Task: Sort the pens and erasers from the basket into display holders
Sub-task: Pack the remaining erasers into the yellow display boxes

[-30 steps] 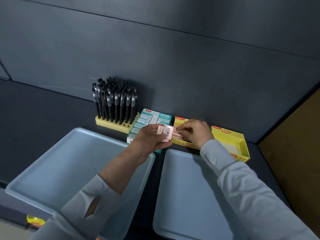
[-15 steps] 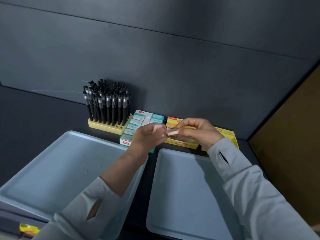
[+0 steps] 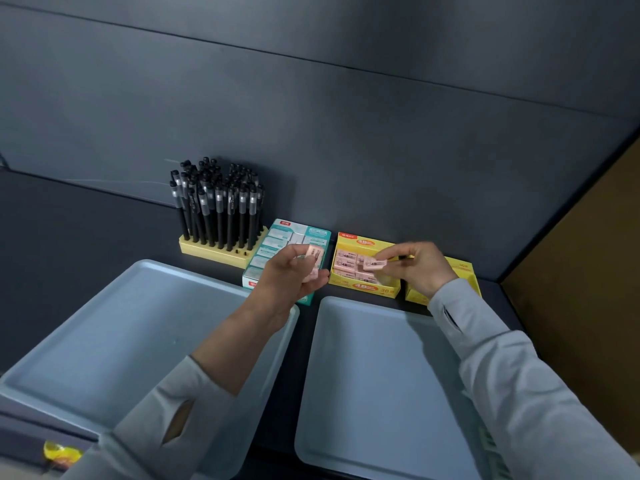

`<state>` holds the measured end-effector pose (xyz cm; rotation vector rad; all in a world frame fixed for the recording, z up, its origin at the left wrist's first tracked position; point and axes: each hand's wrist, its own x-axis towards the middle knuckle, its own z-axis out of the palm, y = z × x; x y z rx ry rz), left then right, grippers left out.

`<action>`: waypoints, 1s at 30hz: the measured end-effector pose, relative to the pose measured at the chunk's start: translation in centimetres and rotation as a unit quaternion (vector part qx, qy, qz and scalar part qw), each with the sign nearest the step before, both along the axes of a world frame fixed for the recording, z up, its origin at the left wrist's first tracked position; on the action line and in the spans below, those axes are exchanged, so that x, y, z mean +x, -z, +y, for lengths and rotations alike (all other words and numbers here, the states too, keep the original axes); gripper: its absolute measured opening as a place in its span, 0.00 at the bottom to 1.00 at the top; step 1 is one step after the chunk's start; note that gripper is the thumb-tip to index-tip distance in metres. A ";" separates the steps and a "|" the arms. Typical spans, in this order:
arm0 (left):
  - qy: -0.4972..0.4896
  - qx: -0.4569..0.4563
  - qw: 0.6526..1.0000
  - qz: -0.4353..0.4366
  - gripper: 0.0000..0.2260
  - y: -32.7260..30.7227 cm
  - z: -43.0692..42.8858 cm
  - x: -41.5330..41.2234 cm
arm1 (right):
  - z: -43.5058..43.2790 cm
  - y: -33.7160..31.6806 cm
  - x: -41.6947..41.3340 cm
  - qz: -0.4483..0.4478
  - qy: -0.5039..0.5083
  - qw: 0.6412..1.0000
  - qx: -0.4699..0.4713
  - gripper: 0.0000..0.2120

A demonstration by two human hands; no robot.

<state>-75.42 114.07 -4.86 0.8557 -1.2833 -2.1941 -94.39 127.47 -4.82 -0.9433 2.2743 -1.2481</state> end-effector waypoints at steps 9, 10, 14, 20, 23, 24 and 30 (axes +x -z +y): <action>0.010 0.004 1.000 0.006 0.07 0.1 0.1 0.6 | -2.2 2.2 0.7 0.164 0.023 0.982 0.088 0.10; 0.013 0.004 1.000 0.005 0.06 0.1 0.0 0.6 | -2.3 2.3 0.7 0.195 0.022 0.976 0.096 0.09; 0.014 -0.002 1.000 -0.005 0.05 0.1 0.1 0.5 | -2.7 2.5 0.9 0.246 0.018 0.961 0.122 0.06; 0.006 -0.028 0.999 -0.018 0.03 -0.3 0.4 0.0 | -2.8 -0.4 3.1 0.115 0.025 0.993 0.013 0.10; 0.015 -0.055 0.998 -0.022 0.03 -0.1 0.5 -0.3 | -3.1 -2.1 4.8 -0.113 -0.050 0.991 -0.044 0.13; 0.022 -0.060 0.998 -0.021 0.04 0.0 0.6 -0.4 | -3.1 -2.3 5.0 -0.127 -0.062 0.989 -0.049 0.12; 0.045 -0.080 0.996 -0.014 0.04 0.5 0.6 -0.4 | -1.8 -2.1 4.3 -0.223 -0.112 0.966 -0.067 0.10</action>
